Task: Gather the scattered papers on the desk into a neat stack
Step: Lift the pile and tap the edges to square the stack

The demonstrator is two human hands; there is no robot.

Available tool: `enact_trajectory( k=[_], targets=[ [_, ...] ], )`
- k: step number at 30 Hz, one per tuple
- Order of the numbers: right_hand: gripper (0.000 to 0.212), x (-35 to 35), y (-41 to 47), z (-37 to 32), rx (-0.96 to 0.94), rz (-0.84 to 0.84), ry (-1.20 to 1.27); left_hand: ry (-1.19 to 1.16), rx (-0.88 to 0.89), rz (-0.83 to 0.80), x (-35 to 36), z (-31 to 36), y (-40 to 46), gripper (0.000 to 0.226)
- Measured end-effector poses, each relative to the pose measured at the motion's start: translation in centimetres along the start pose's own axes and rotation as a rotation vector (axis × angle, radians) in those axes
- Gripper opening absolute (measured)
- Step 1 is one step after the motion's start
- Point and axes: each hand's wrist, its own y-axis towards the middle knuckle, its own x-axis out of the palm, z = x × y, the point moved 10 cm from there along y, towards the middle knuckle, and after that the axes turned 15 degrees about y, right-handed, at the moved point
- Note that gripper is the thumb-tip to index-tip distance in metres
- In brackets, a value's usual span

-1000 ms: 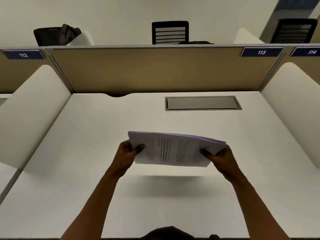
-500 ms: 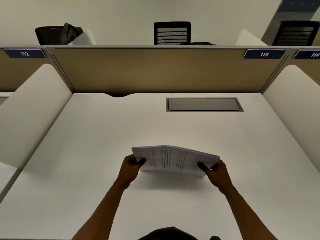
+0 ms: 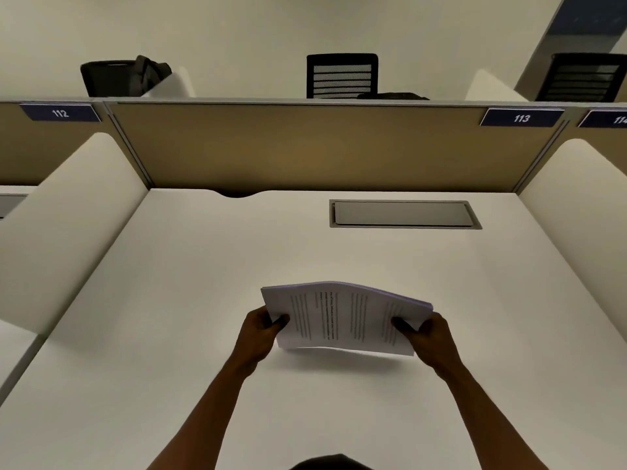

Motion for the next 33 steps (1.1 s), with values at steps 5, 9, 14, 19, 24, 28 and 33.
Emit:
enact_trajectory(
  k=[5, 9, 14, 19, 24, 28, 33],
  targets=[
    [0.009, -0.5, 2.2, -6.9, -0.151, -0.124, -0.185, 0.262, 0.193, 0.348, -5.4, 6.7, -0.8, 0.083],
    [0.011, 0.9, 3.9, -12.4, -0.204, -0.283, -0.354, 0.688, 0.624, 0.236, -2.8, 17.0, -2.0, 0.071],
    [0.015, 4.4, 5.1, -16.6, -0.172, -0.532, -0.564, 0.689, 0.700, 0.105, 1.3, 21.9, -2.1, 0.049],
    [0.019, 7.0, 5.2, -17.6, -0.160, -0.694, -0.679, 0.477, 0.603, 0.038, 1.8, 21.6, -1.7, 0.034],
    [0.026, 7.8, 5.2, -16.4, -0.106, -0.828, -0.587, 0.341, 0.466, 0.122, 1.5, 19.3, -0.9, 0.018],
    [0.050, 6.1, 4.8, -14.9, 0.056, -0.990, -0.007, 0.043, 0.220, 0.133, 0.6, 15.5, 0.3, 0.017],
    [0.078, 4.6, 4.6, -6.3, 0.392, -0.875, 0.736, -0.191, -0.022, 0.113, 0.5, 11.3, 1.6, 0.017]
  ],
)
